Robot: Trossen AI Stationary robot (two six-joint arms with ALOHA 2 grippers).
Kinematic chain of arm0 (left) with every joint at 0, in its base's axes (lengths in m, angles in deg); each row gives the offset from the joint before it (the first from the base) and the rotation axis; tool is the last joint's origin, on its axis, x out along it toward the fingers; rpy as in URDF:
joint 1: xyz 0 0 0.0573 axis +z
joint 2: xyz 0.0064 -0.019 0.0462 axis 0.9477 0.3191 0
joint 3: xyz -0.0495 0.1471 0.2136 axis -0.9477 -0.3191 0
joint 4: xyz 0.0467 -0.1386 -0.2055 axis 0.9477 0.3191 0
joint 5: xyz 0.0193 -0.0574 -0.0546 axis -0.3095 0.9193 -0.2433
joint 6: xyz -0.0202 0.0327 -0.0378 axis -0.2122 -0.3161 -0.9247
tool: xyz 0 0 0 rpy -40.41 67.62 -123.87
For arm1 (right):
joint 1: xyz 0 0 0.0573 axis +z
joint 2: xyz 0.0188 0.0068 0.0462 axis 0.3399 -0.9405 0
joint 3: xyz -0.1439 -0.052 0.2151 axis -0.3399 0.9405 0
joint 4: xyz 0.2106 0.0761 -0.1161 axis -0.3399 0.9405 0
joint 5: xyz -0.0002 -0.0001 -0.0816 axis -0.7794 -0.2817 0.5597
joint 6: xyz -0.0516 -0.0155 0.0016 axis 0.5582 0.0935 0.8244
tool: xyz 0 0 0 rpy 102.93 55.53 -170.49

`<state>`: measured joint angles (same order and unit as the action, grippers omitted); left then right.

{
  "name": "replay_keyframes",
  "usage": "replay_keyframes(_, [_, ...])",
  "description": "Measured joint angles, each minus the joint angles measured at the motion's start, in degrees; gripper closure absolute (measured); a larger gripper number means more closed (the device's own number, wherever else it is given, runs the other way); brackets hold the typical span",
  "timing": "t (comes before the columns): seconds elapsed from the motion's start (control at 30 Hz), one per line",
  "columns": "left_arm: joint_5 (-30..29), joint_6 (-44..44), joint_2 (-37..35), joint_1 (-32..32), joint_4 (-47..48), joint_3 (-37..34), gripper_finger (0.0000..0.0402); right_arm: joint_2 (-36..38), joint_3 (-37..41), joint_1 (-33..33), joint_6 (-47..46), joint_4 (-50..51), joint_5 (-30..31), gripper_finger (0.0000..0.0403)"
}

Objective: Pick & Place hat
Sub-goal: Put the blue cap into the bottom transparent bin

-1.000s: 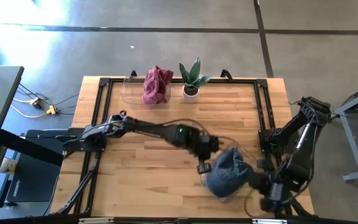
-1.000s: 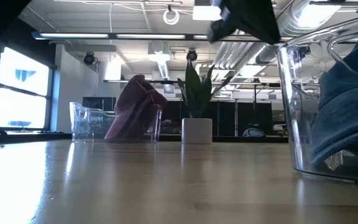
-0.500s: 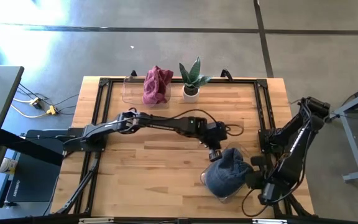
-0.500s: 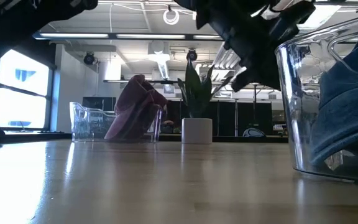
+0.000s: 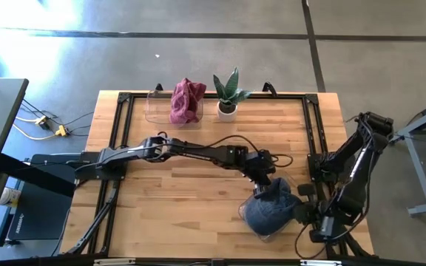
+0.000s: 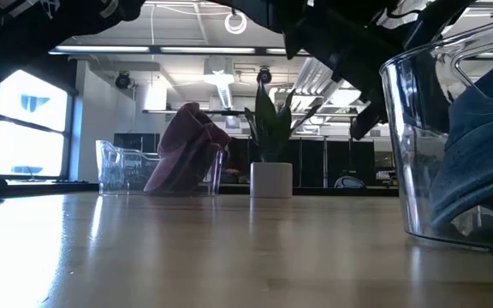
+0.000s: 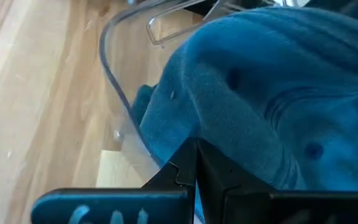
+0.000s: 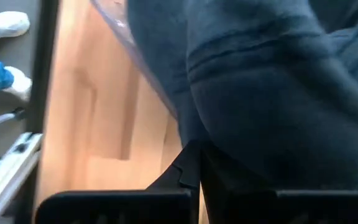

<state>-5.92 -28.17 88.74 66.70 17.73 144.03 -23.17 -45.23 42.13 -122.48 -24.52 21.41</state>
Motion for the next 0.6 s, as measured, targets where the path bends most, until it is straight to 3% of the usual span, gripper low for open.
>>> replay_keyframes(0.2, [0.8,0.3,0.0,-1.0,-2.1,-0.1,0.0401,0.0,6.4,-2.1,0.3,-5.6,1.1,0.0403])
replay_keyframes(0.4, [0.8,1.5,0.0,-1.3,-2.9,-0.1,0.0401,0.0,4.9,-4.4,4.8,-4.5,0.5,0.0403])
replay_keyframes(0.6, [1.1,1.5,0.0,-1.4,-3.9,-0.1,0.0401,-0.1,7.2,-4.4,9.6,-5.9,3.7,0.0403])
